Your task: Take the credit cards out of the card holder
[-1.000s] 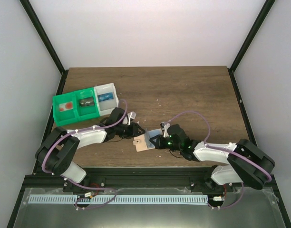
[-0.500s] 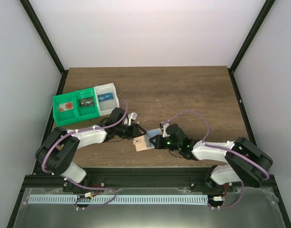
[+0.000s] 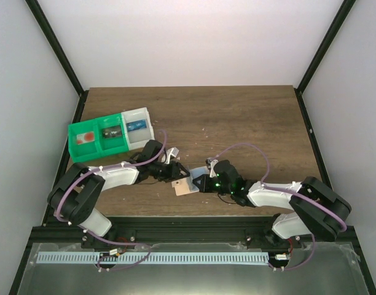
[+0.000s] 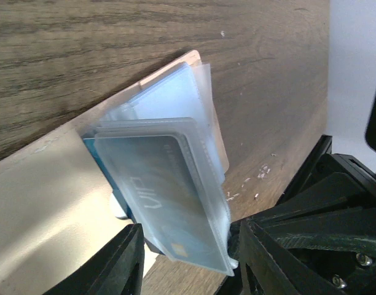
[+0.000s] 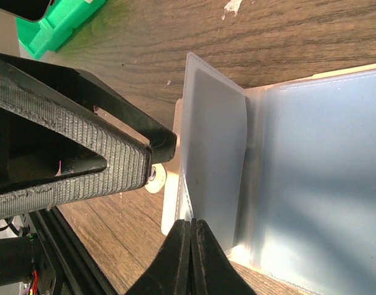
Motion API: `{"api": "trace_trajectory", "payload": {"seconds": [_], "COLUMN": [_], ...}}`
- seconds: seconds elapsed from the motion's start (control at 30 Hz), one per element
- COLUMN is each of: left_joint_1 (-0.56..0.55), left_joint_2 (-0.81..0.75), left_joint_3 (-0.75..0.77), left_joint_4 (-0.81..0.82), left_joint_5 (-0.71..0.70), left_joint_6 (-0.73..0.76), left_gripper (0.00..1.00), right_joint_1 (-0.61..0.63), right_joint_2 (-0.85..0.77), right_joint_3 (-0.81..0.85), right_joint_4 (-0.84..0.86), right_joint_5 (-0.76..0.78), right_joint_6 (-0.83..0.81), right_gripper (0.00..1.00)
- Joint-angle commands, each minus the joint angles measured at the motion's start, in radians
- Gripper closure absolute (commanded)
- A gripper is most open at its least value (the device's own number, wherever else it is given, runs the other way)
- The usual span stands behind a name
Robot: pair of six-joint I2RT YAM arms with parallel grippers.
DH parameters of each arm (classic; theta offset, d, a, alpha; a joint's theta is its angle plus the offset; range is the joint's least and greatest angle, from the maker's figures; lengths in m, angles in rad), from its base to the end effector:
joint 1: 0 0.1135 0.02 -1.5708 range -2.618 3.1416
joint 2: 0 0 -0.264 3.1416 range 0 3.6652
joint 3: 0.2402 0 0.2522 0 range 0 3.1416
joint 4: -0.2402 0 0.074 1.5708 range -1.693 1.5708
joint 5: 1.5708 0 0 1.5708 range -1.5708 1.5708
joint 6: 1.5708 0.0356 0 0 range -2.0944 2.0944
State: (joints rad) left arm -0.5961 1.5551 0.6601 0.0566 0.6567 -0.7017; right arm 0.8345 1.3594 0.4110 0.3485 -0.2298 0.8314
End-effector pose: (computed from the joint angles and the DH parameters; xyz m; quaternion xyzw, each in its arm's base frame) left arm 0.2230 -0.1776 0.1479 0.0687 0.8887 -0.4447 0.0881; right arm 0.1591 0.1876 0.1462 -0.0548 0.8785 0.4112 0.2368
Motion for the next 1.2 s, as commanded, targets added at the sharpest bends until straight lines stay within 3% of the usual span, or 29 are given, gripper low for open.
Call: {"api": "trace_trajectory", "payload": {"seconds": [0.0, 0.3, 0.77, 0.93, 1.17], "left_joint_1": [0.002, 0.004, 0.003, 0.003, 0.003], "left_joint_2": [0.027, 0.066, 0.016, -0.023, -0.027], "left_joint_3": [-0.002, -0.008, 0.000, -0.011, -0.045], "left_joint_4": [0.046, 0.068, -0.120, -0.057, 0.081], "left_joint_5": [0.052, 0.053, -0.110, -0.046, 0.049], "left_joint_6": [0.004, -0.016, 0.053, 0.008, -0.060], "left_gripper": [0.55, 0.56, 0.57, 0.56, 0.46], "right_joint_1": [-0.002, -0.002, -0.001, -0.002, -0.002], "right_joint_2": [0.009, 0.003, -0.029, -0.018, 0.000], "right_joint_3": [0.024, 0.022, -0.018, -0.008, 0.014], "right_joint_4": [-0.009, -0.005, -0.005, 0.009, 0.018], "right_joint_5": [0.000, 0.003, 0.024, 0.001, -0.034], "right_joint_6": [0.004, 0.013, 0.010, 0.002, -0.006], "right_gripper": [0.99, 1.00, 0.99, 1.00, 1.00]}}
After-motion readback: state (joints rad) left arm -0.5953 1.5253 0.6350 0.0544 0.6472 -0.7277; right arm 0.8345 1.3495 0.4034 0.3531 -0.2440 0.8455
